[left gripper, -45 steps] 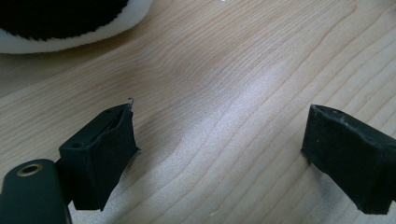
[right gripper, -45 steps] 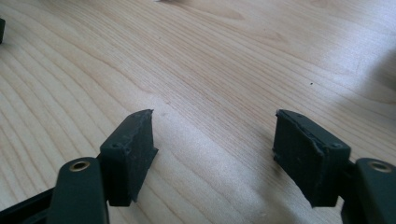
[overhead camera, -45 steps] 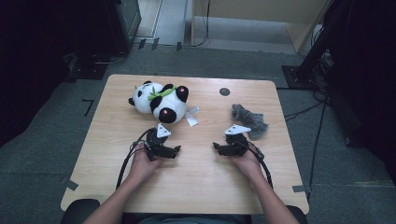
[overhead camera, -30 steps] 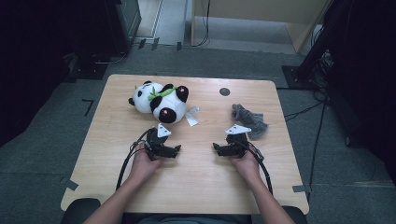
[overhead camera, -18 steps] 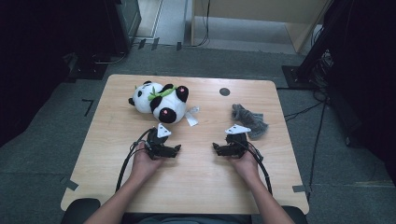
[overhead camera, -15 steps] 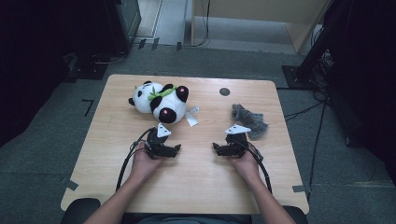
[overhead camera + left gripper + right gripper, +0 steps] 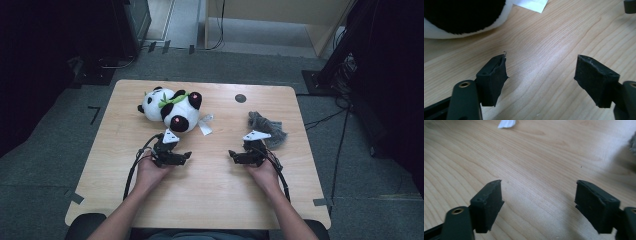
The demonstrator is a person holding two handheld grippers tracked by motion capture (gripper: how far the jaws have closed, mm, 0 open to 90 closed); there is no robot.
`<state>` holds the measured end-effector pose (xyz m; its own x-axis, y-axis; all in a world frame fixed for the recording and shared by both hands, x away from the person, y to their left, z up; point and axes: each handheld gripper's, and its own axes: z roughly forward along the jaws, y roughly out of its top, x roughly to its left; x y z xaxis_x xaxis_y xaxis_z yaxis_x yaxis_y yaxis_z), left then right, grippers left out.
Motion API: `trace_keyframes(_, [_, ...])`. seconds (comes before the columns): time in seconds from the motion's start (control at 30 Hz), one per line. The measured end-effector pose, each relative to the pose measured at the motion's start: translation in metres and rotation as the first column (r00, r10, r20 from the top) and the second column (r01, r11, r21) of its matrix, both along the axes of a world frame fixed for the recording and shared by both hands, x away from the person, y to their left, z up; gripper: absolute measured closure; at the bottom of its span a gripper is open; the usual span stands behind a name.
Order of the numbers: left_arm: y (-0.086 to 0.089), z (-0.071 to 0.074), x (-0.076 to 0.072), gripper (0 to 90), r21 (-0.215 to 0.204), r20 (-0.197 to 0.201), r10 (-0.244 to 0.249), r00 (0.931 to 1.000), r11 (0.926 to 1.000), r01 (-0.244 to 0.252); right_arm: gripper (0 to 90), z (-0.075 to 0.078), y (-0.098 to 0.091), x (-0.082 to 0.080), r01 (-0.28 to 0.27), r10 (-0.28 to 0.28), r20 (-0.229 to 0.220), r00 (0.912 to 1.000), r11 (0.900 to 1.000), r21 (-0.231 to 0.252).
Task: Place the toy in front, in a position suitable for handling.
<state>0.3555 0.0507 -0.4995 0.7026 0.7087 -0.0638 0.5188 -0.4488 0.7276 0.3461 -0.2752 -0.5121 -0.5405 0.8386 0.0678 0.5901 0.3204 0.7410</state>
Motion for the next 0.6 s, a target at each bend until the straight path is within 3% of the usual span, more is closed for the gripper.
trace_keyframes(0.17, [0.007,0.010,0.001,29.0,-0.031,-0.013,-0.015,0.9998,0.9994,0.015,28.3,0.008,-0.003,-0.001,0.001,-0.001,0.025,0.9997,1.0000,-0.004])
trace_keyframes(0.23, [0.009,0.013,0.000,30.2,-0.046,-0.016,-0.023,0.9996,0.9987,0.022,28.9,0.011,-0.006,0.000,-0.005,0.005,-0.003,1.0000,0.9999,0.016])
trace_keyframes(0.37, [0.011,0.023,-0.001,30.3,-0.026,0.003,-0.039,0.9992,0.9989,0.039,29.6,0.013,-0.011,0.005,-0.017,0.020,-0.058,0.9981,0.9983,0.055])
trace_keyframes(0.6, [0.018,0.036,0.003,31.3,-0.052,-0.013,-0.058,0.9982,0.9970,0.057,32.9,0.020,-0.015,0.002,-0.030,0.032,-0.038,0.9988,0.9987,0.041])
